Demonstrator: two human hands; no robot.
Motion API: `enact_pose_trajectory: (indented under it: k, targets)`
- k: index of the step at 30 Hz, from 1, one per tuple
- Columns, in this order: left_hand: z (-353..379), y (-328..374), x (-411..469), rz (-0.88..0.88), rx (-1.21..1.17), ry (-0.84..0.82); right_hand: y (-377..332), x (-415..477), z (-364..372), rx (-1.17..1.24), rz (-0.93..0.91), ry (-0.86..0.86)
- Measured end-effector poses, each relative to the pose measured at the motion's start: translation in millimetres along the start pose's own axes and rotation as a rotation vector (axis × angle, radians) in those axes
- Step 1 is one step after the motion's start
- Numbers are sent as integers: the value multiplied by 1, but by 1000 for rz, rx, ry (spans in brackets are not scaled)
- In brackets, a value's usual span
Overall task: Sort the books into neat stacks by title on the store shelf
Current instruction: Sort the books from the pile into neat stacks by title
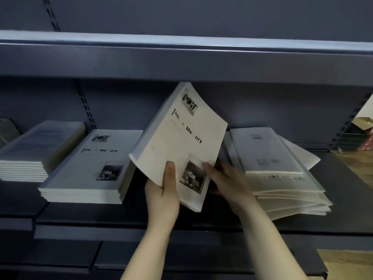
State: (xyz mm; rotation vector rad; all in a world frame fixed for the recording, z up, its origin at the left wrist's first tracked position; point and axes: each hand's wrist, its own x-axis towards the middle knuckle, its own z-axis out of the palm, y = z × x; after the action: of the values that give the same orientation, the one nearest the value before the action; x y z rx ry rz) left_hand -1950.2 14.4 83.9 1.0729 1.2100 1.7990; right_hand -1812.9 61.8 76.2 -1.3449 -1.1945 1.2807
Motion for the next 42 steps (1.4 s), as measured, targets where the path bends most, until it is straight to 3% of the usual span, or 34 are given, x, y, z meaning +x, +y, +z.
enact_pose_trajectory:
  k: [3, 9, 13, 17, 21, 23, 26, 31, 42]
  targets:
    - [-7, 3, -4, 1, -86, 52, 4, -7, 16, 261, 7, -136]
    - [-40, 0, -4, 49, -2, 50, 12, -17, 50, 335, -37, -110]
    - [-74, -3, 5, 72, 154, -63, 12, -23, 69, 400, -90, -49]
    - [-112, 0, 16, 132, 312, -210, 5, -19, 91, 307, -103, 17]
    - [-158, -2, 32, 132, 620, -400, -3, -14, 116, 240, -86, 53]
    - [-180, 0, 41, 227, 782, -437, -5, -13, 130, 236, -58, 69]
    - [-210, 0, 56, 349, 1035, -405, -5, -11, 149, 244, -22, 75]
    - [-259, -6, 78, 320, 1290, -338, -7, -9, 174, 261, 22, 102]
    - [-311, -8, 115, 384, 1198, -256, -20, 1, 203, 134, 13, 114]
